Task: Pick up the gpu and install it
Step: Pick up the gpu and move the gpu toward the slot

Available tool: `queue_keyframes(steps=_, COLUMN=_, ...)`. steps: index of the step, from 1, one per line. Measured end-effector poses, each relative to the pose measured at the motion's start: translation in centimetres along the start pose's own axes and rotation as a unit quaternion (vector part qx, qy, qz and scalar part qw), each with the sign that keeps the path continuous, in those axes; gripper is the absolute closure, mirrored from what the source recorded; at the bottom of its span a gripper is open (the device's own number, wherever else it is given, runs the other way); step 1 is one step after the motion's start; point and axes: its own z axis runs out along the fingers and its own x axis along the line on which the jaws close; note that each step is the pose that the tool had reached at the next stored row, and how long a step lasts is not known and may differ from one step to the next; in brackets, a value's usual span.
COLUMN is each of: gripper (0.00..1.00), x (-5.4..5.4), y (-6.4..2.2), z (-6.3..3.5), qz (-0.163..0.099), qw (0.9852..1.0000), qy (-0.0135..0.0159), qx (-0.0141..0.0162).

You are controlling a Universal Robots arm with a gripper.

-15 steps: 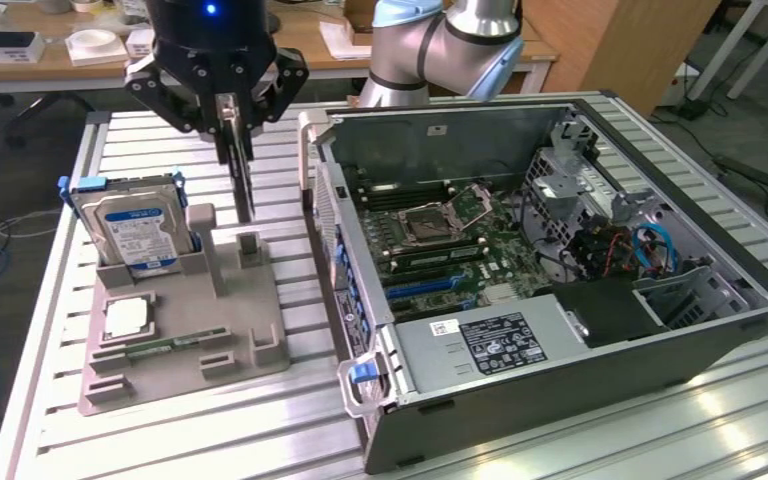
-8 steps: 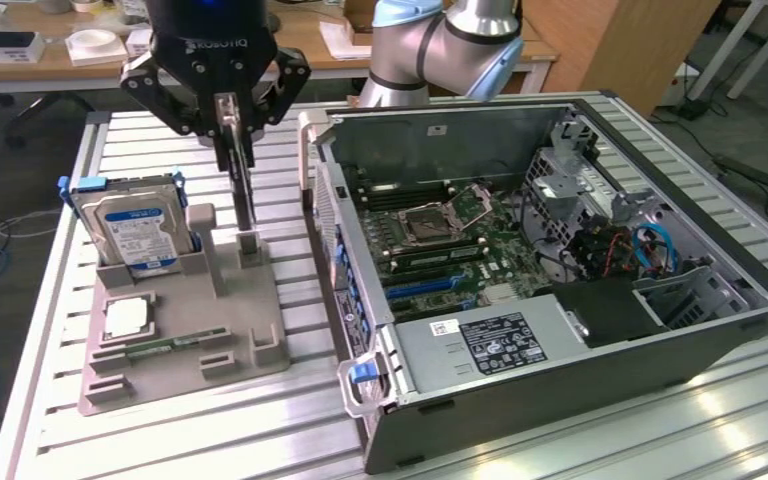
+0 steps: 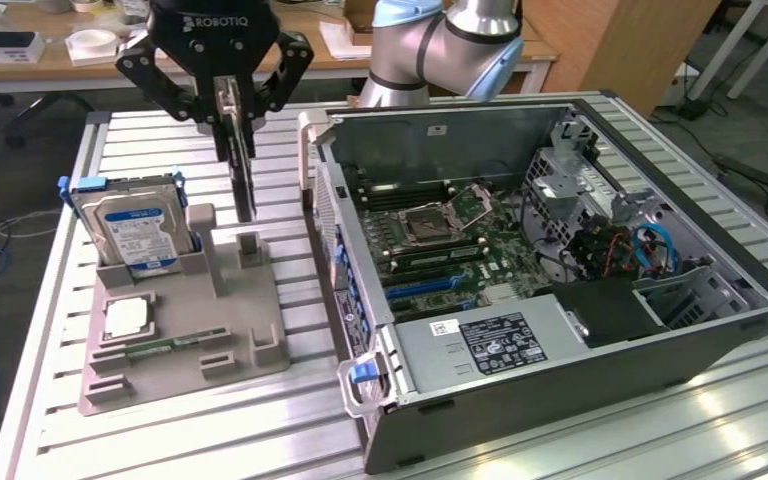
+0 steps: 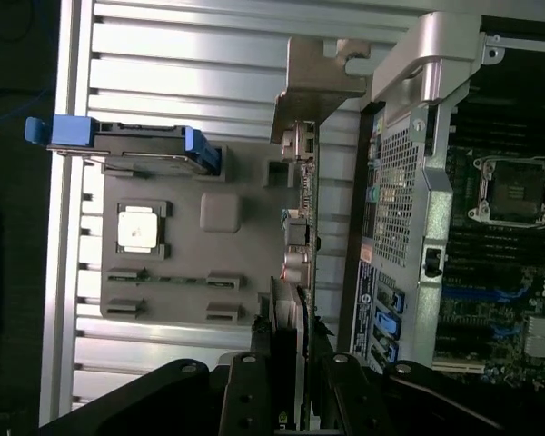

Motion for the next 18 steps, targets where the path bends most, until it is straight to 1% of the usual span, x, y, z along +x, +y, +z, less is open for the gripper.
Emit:
queue_keyframes(steps=5, gripper=0.73, x=-0.2, y=-0.01, z=-0.02, qz=0.004, qw=1.0000, qy=0.0019, qx=0.0004)
queue_keyframes(steps=9, gripper=0.73, x=-0.5, y=-0.04, z=-0.03, qz=0.008, qw=1.0000, qy=0.0048, qx=0.0002)
queue_keyframes(steps=10, gripper=0.73, x=-0.7, y=-0.05, z=-0.03, qz=0.008, qw=1.0000, qy=0.0060, qx=0.0002)
queue_keyframes(steps=12, gripper=0.73, x=-1.2, y=-0.07, z=-0.02, qz=0.008, qw=0.9999, qy=0.0095, qx=0.0000)
queue_keyframes(steps=18, gripper=0.73, x=-2.5, y=-0.16, z=-0.02, qz=0.008, qw=0.9998, qy=0.0205, qx=-0.0008)
